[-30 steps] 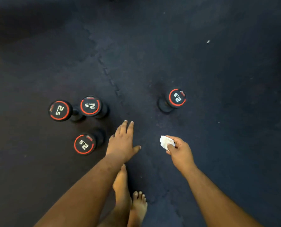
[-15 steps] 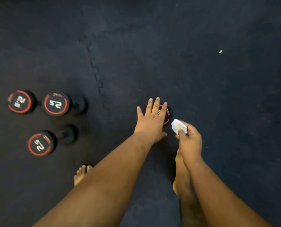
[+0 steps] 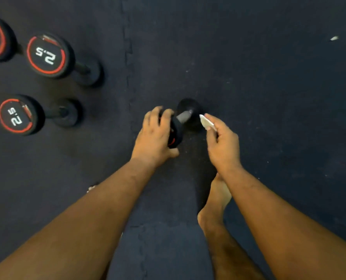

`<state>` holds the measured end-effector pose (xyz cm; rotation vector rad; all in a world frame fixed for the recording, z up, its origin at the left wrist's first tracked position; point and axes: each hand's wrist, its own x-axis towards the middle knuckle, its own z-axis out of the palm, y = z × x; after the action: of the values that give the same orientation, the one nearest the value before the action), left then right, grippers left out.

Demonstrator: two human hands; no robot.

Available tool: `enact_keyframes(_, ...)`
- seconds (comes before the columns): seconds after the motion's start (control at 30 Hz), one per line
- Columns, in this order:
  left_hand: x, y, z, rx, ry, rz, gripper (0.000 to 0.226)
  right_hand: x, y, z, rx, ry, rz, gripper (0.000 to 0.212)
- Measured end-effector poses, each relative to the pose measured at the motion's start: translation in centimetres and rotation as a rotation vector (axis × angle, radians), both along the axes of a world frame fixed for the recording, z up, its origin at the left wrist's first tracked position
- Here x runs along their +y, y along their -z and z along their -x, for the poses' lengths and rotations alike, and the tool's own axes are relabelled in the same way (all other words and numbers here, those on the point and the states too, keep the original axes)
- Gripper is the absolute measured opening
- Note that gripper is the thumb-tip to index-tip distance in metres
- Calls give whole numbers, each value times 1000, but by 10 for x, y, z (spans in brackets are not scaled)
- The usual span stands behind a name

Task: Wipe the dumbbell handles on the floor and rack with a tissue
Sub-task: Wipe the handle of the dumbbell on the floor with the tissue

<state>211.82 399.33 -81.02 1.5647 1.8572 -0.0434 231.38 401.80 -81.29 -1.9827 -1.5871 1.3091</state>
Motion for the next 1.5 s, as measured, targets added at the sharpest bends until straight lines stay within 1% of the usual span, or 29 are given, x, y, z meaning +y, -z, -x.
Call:
enact_keyframes(0.03,-14,9,18,-29,-91,28,112,-3,9,17,9,-97,-27,41)
enact_keyframes(0.1,-30,25,43,-54,-156,118,115,-8,26,43,-9,-295,-100,42)
enact_keyframes(0.17,-44,47,66,-54,-140,194,124,-16,51,72,-47,-510,-187,44)
enact_keyframes(0.23,-55,68,80,-62,-119,206,129,-19,79,96,-113,-706,-234,43)
enact_keyframes(0.33,-62,89,93,-78,-115,208,129,-22,108,124,-248,-1055,-219,51)
enact_keyframes(0.37,-63,94,98,-84,-120,214,128,-26,114,132,-300,-1149,-208,56)
enact_keyframes(0.4,-63,97,100,-91,-116,215,128,-32,117,135,-345,-1198,-196,60)
enact_keyframes(0.47,-61,97,103,-97,-91,215,129,-43,114,135,-429,-1234,-185,66)
enact_keyframes(0.53,-59,96,102,-68,-72,225,132,-45,108,136,-525,-1292,-185,66)
enact_keyframes(0.6,-56,96,100,-15,-44,239,135,-33,108,149,-597,-1325,-164,61)
enact_keyframes(0.7,-51,98,100,44,-8,284,135,-20,113,173,-638,-1291,-72,49)
enact_keyframes(0.73,-49,98,101,56,-3,295,133,-22,112,174,-644,-1273,-70,51)
enact_keyframes(0.83,-46,95,104,67,13,314,124,-46,103,151,-657,-1276,-133,67)
enact_keyframes(0.9,-44,93,104,72,13,335,123,-52,101,139,-692,-1297,-141,72)
enact_keyframes(0.97,-40,94,104,71,9,370,125,-40,110,150,-704,-1284,-130,67)
enact_keyframes(1.07,-36,95,106,81,28,402,130,-19,120,181,-694,-1253,-60,47)
enact_keyframes(1.1,-36,94,106,84,36,410,130,-17,121,183,-676,-1248,-60,46)
enact_keyframes(1.13,-34,93,107,85,44,414,130,-18,118,179,-657,-1248,-70,49)
enact_keyframes(1.23,-36,91,106,93,48,395,127,-36,103,144,-641,-1273,-128,71)
enact_keyframes(1.3,-38,90,104,104,44,383,126,-36,102,134,-684,-1319,-106,75)
enact_keyframes(1.33,-39,90,103,108,46,383,126,-30,105,139,-684,-1315,-101,70)
enact_keyframes(1.43,-40,91,102,111,53,399,127,-8,119,166,-669,-1250,-74,38)
enact_keyframes(1.47,-39,90,103,113,56,404,128,-5,119,171,-656,-1241,-65,35)
enact_keyframes(1.5,-38,89,104,113,59,408,128,-4,119,168,-641,-1233,-70,37)
